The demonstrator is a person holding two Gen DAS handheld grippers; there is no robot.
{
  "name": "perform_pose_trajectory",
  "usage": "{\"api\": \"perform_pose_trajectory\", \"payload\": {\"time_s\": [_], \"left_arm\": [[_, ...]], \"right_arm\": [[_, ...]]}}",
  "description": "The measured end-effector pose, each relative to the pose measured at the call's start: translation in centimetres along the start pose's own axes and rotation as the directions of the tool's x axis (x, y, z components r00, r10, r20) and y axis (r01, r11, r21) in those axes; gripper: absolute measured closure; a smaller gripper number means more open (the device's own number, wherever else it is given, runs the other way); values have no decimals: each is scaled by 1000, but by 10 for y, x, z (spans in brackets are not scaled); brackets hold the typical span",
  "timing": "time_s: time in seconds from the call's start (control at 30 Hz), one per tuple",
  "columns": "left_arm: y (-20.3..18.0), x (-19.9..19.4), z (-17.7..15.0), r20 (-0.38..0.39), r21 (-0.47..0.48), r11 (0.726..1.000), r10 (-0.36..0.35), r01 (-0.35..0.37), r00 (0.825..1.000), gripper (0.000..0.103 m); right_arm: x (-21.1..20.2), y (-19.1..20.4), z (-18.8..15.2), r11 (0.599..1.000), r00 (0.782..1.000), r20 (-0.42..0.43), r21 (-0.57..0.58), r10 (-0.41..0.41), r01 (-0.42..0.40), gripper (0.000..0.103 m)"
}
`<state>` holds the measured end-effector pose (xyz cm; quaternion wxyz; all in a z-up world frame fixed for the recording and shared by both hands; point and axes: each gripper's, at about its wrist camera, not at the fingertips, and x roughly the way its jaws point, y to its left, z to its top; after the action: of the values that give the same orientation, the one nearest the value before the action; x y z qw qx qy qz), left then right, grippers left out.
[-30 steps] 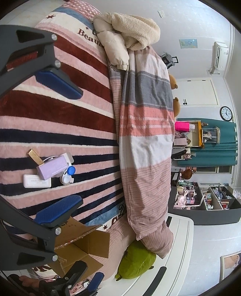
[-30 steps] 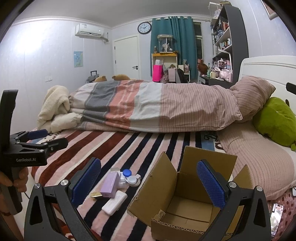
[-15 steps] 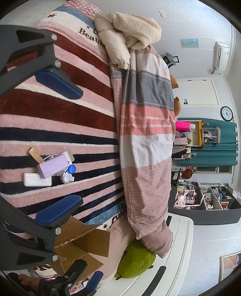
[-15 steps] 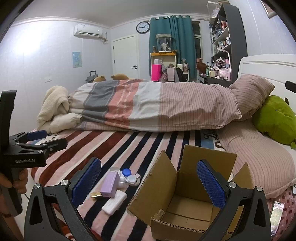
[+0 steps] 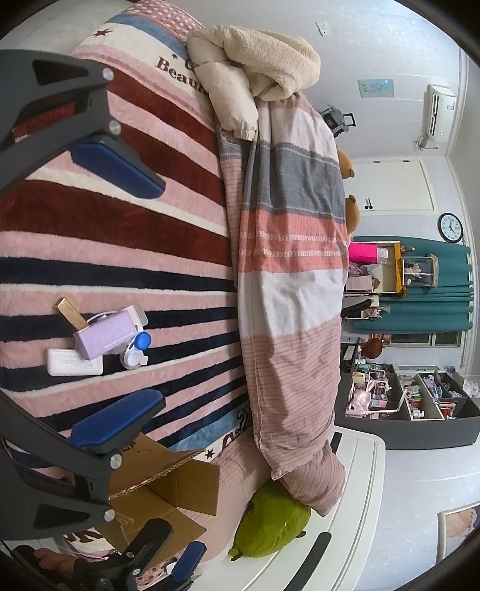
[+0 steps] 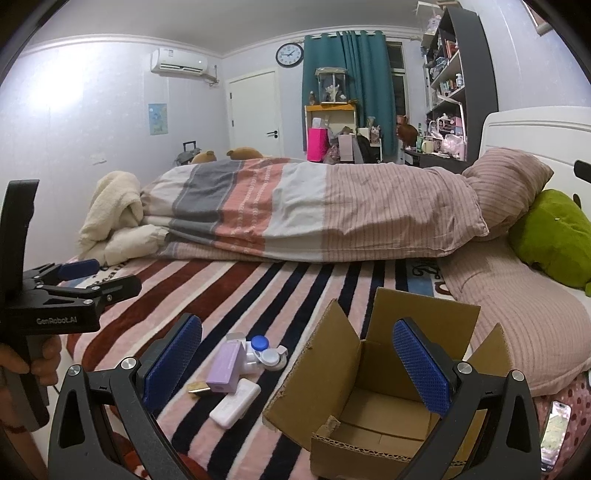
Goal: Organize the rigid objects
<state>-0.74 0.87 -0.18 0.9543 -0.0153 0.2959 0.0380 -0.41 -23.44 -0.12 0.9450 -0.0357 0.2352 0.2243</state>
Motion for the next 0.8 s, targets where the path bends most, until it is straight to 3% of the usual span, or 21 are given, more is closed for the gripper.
{"api": "perform_pose_trajectory", "payload": {"time_s": [0.23, 0.43, 0.47, 0.63, 0.67, 0.8], "left_arm": [[20, 3, -4, 12, -36, 999, -20, 20, 1000, 0], [63, 10, -18, 5, -89, 996, 13, -13, 1000, 0], [70, 12, -21, 0, -99, 995, 19, -18, 1000, 0], [106, 34, -46, -46, -114, 990, 76, -81, 996, 0], [111, 40, -51, -62, -109, 990, 88, -94, 994, 0], [126, 59, -71, -120, -103, 989, 89, -102, 989, 0]], "right_arm": [[-2, 16, 4, 1000, 999, 42, -21, -1, 2, 0], [9, 57, 12, 997, 996, 89, -79, 4, 3, 0], [17, 72, 11, 994, 996, 83, -109, 28, -19, 6], [63, 119, -4, 979, 993, 8, -169, 117, -114, 22], [78, 124, -11, 978, 992, -36, -169, 118, -123, 32], [137, 135, -45, 979, 976, -210, -178, 61, -100, 42]]}}
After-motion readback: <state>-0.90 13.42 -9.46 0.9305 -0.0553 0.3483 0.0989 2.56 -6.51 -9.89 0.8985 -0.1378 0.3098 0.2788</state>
